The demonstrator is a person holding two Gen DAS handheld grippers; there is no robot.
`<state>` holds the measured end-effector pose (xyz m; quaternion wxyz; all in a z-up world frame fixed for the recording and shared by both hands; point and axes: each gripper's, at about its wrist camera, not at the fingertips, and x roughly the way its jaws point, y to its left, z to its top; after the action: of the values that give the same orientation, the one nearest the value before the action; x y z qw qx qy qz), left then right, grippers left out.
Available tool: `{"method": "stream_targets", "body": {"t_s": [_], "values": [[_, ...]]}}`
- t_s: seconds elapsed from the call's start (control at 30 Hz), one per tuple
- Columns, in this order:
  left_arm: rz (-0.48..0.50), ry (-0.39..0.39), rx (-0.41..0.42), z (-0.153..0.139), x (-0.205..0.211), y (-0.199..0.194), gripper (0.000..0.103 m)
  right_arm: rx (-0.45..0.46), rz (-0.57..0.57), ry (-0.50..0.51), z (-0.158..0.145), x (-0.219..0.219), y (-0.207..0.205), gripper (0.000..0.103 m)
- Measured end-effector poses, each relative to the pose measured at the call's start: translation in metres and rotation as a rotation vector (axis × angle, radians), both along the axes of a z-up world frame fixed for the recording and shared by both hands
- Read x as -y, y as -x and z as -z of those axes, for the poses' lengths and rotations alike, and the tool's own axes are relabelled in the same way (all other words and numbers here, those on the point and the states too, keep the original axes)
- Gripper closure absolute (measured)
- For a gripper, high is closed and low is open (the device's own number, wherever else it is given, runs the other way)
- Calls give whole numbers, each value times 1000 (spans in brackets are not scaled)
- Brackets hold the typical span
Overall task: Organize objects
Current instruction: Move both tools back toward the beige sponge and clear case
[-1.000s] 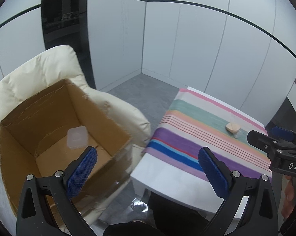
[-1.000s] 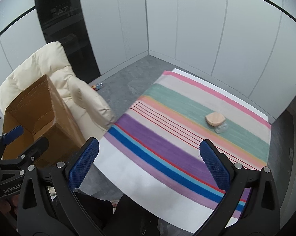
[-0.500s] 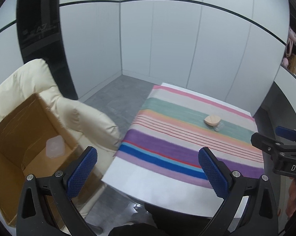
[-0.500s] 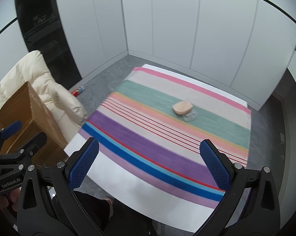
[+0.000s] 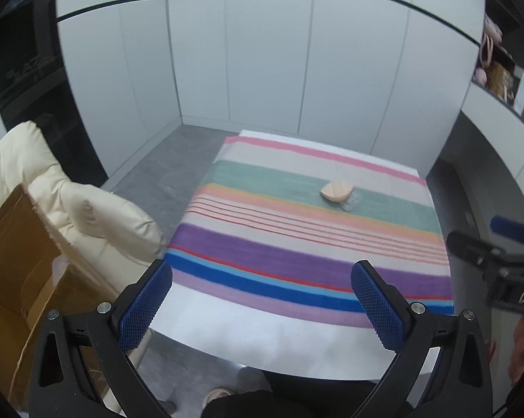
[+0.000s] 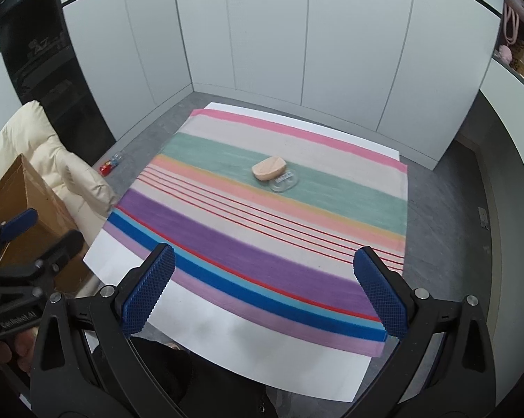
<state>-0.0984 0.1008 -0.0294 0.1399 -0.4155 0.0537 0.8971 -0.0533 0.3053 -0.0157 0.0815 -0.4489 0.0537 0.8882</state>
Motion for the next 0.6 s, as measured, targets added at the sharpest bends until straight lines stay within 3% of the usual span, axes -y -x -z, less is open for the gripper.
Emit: {"method": "stream_targets", "body": {"t_s": [0.23, 0.47, 0.6], "values": [[46, 39, 46, 26, -35, 28, 1, 45, 29, -15, 27, -28, 9, 0], [150, 79, 54, 59, -78, 72, 2, 98, 69, -10, 76, -61, 43, 0], [190, 74, 74, 81, -96, 96, 4, 85, 101, -23, 99, -79, 67, 0]]}}
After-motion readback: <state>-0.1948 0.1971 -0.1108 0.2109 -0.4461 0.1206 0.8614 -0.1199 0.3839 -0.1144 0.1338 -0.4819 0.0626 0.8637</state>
